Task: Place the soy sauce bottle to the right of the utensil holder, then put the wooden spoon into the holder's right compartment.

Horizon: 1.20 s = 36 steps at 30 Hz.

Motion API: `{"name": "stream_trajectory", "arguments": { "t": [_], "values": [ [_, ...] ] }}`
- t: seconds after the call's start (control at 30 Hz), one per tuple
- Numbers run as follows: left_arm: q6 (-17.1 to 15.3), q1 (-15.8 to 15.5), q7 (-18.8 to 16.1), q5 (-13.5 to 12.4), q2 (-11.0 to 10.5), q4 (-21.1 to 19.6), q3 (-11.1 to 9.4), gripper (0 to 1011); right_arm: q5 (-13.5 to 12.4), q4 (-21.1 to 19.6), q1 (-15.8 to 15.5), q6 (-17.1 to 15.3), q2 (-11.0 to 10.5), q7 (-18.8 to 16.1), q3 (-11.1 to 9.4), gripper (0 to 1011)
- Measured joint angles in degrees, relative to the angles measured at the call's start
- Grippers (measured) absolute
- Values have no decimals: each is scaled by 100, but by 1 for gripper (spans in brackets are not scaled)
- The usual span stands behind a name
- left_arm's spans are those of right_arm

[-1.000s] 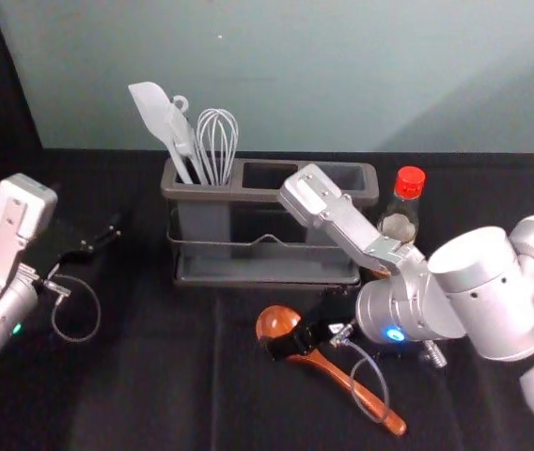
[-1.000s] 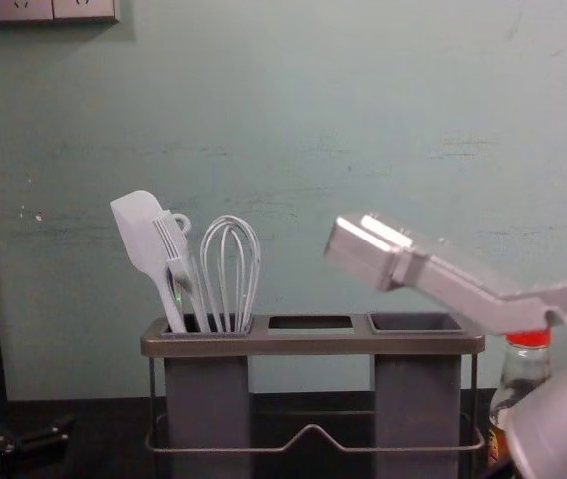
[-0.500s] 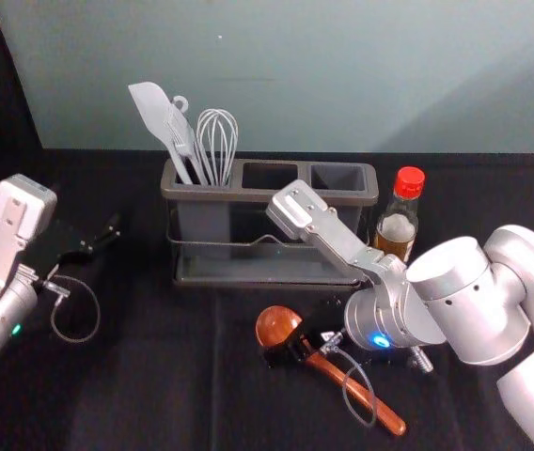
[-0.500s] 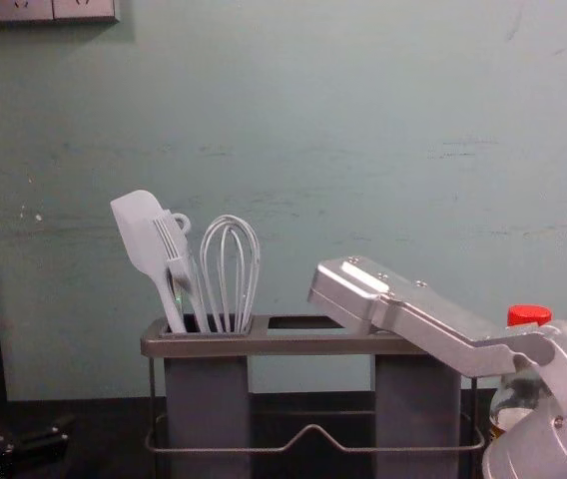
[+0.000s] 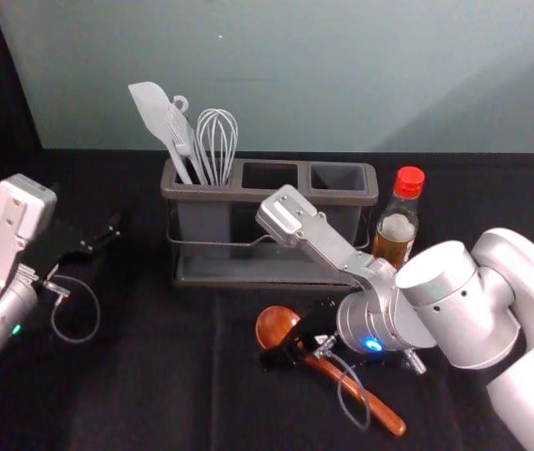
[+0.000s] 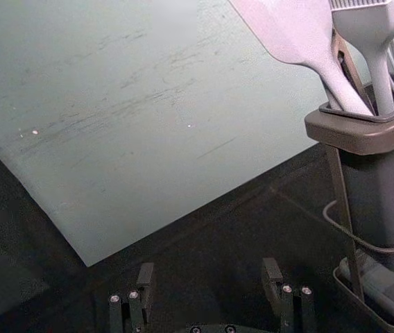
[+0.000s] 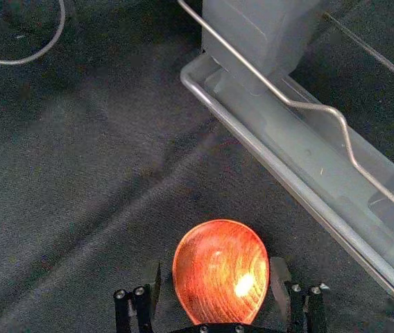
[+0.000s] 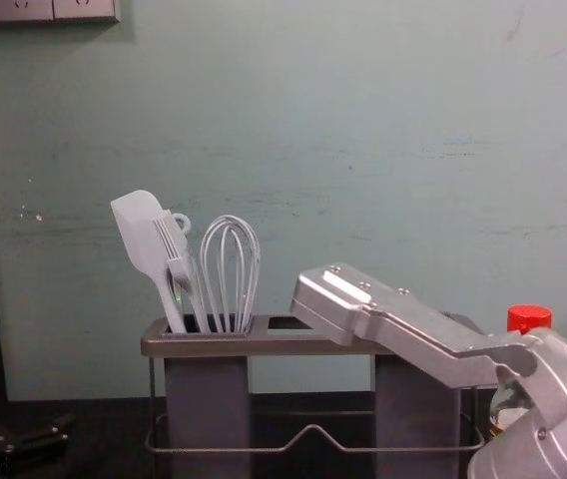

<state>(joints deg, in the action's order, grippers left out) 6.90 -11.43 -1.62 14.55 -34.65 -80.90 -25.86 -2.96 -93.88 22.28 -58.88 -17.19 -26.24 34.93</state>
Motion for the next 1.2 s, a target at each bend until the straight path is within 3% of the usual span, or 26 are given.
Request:
{"name": "stream_trajectory", "arguments": {
  "t": [0.63, 0.83, 0.87, 0.97, 1.2],
  "values": [
    [0, 0, 0, 0, 0, 0, 0, 1000, 232, 94, -50, 27, 113, -112, -35, 1000],
    [0, 0, 0, 0, 0, 0, 0, 1000, 297, 88, -80, 41, 141, -140, -74, 927],
    [0, 0, 0, 0, 0, 0, 0, 1000, 303, 84, -86, 41, 144, -145, -82, 863],
    [0, 0, 0, 0, 0, 0, 0, 1000, 323, -4, -121, 31, 138, -169, -139, 836],
    [0, 0, 0, 0, 0, 0, 0, 1000, 332, -704, -351, -24, -33, -207, -445, 836]
  ]
}}
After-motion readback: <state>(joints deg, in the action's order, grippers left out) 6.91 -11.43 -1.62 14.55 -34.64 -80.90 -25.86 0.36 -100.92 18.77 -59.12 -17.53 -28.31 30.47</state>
